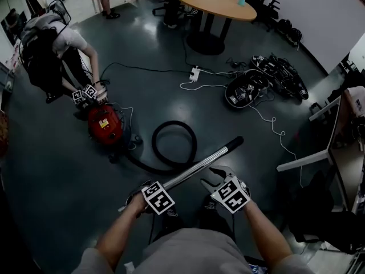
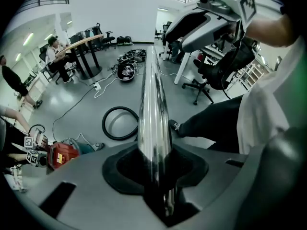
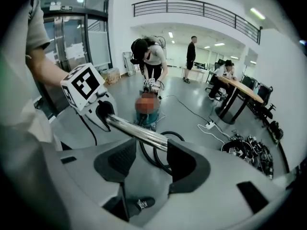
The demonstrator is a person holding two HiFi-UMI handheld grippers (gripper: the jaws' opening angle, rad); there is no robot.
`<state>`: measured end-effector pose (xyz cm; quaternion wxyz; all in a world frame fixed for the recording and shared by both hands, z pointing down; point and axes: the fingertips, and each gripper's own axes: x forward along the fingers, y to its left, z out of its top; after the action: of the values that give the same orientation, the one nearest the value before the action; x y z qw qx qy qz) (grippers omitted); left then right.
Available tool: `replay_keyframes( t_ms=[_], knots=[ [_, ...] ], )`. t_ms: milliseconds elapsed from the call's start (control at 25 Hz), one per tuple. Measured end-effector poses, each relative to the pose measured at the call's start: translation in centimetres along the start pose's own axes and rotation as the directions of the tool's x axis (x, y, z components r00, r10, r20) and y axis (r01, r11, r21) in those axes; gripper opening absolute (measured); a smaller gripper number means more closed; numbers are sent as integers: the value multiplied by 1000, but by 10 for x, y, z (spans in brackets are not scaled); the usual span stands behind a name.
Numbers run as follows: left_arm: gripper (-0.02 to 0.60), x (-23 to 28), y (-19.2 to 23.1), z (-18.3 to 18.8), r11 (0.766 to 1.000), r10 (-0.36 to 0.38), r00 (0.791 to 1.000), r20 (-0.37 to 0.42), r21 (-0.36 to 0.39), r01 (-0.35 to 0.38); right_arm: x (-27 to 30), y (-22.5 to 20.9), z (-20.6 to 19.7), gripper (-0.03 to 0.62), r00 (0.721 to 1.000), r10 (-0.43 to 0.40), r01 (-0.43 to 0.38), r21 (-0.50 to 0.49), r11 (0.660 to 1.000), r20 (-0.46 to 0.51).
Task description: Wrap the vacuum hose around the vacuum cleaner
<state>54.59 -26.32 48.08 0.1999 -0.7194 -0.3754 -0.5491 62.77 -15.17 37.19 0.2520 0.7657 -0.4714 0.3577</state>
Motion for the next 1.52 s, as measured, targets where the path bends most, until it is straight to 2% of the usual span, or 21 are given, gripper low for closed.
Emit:
replay_keyframes(
  t_ms=[160, 280, 360, 480, 640, 720, 840, 960, 1000, 1080, 1320, 1520],
  knots=[
    [138, 14, -3, 12, 994, 12, 1000, 17, -109, -10, 4, -12, -6, 201, 999, 25, -25, -25, 999, 28],
    [138, 25, -4, 32, 977, 27, 999, 25, -210, -21, 7, -25, -17, 201, 991, 123, -127, 69, 990, 49],
    [139, 32, -7, 47, 960, 38, 999, 25, -278, -29, 9, -39, -24, 199, 974, 201, -216, 169, 962, 101],
    [139, 45, -5, 70, 935, 66, 998, 17, -349, -56, 16, -60, -32, 199, 931, 302, -354, 310, 882, 203],
    [140, 64, -1, 103, 892, 118, 993, 18, -441, -98, 35, -81, -44, 201, 872, 403, -486, 388, 783, 278],
    [139, 76, -1, 117, 863, 141, 990, 24, -492, -111, 48, -87, -49, 201, 845, 434, -533, 433, 727, 312],
    [139, 94, -1, 133, 816, 169, 985, 43, -567, -116, 71, -99, -56, 201, 813, 443, -583, 519, 625, 378],
    [139, 109, 5, 143, 772, 198, 978, 63, -625, -116, 98, -113, -59, 203, 790, 431, -612, 585, 532, 435],
    [140, 114, 6, 144, 761, 206, 976, 70, -639, -114, 107, -116, -60, 224, 784, 429, -619, 602, 504, 448],
    [140, 126, 7, 144, 745, 217, 973, 82, -658, -111, 125, -119, -61, 225, 777, 424, -627, 627, 462, 465],
    [139, 163, 12, 138, 719, 235, 964, 128, -690, -84, 182, -118, -60, 225, 756, 390, -648, 683, 336, 525],
    [140, 191, 11, 138, 700, 246, 955, 163, -712, -59, 216, -124, -65, 225, 745, 344, -661, 698, 274, 571]
  ],
)
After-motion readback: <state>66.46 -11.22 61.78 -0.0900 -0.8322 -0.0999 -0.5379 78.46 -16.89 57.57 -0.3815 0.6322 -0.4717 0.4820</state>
